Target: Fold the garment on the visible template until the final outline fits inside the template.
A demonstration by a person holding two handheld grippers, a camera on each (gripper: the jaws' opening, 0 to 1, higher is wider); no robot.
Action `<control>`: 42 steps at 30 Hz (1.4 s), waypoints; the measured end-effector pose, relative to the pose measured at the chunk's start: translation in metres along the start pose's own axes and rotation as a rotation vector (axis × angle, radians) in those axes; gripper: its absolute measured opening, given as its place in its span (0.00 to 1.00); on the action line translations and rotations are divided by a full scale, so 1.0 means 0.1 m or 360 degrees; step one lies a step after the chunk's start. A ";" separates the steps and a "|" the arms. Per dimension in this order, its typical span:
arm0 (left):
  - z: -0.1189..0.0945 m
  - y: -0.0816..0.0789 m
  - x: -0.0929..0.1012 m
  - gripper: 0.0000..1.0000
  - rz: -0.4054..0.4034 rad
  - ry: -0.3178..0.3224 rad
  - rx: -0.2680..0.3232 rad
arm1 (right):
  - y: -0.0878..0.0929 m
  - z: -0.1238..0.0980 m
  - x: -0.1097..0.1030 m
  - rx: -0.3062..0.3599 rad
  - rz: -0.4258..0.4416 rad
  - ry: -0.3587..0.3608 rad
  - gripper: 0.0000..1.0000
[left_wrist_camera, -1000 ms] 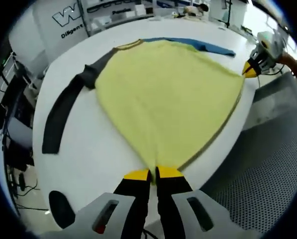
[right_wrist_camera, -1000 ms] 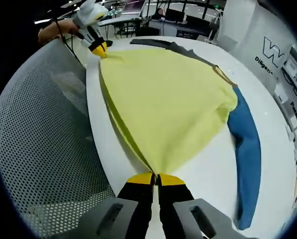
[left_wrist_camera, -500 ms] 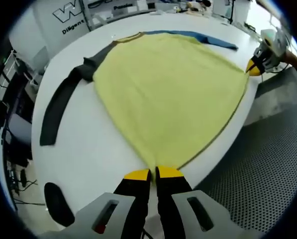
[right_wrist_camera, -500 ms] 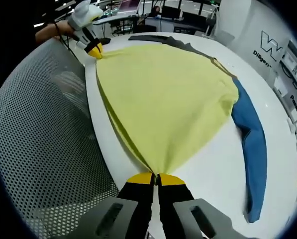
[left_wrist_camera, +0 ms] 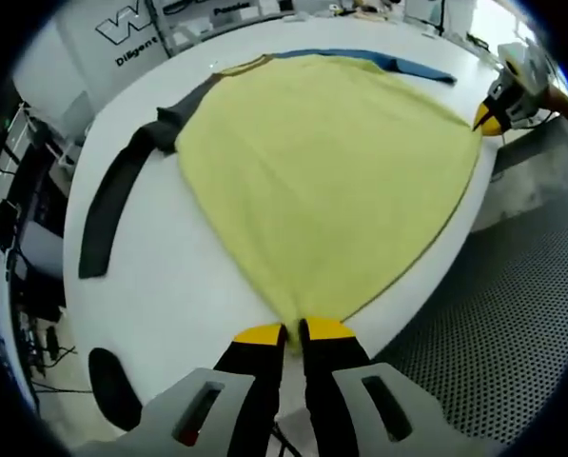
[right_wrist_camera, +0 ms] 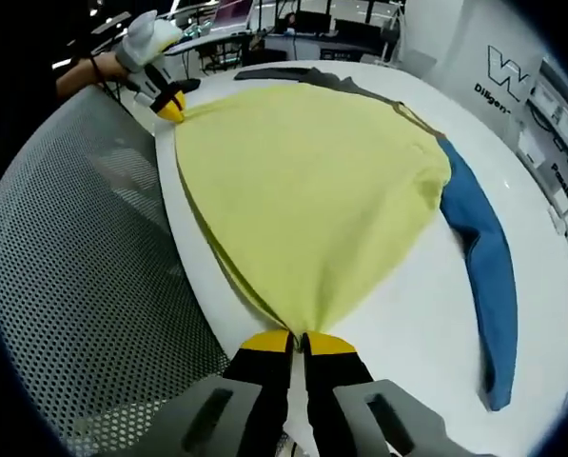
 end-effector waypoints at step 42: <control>-0.58 -0.51 -0.04 0.99 -0.0458 0.0200 0.0737 | 0.65 -0.55 1.87 0.0407 0.1575 0.0625 0.66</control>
Point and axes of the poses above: the point that each gripper's makers call its tool centre point, and the gripper's own axes: z roughly forward along the fingers, x roughly to its right, y roughly out of its underside, the point moved 3 cm from there along -z, roughly backward along the fingers, and after that the axes turned 6 degrees about -x, right-handed, at the moved point
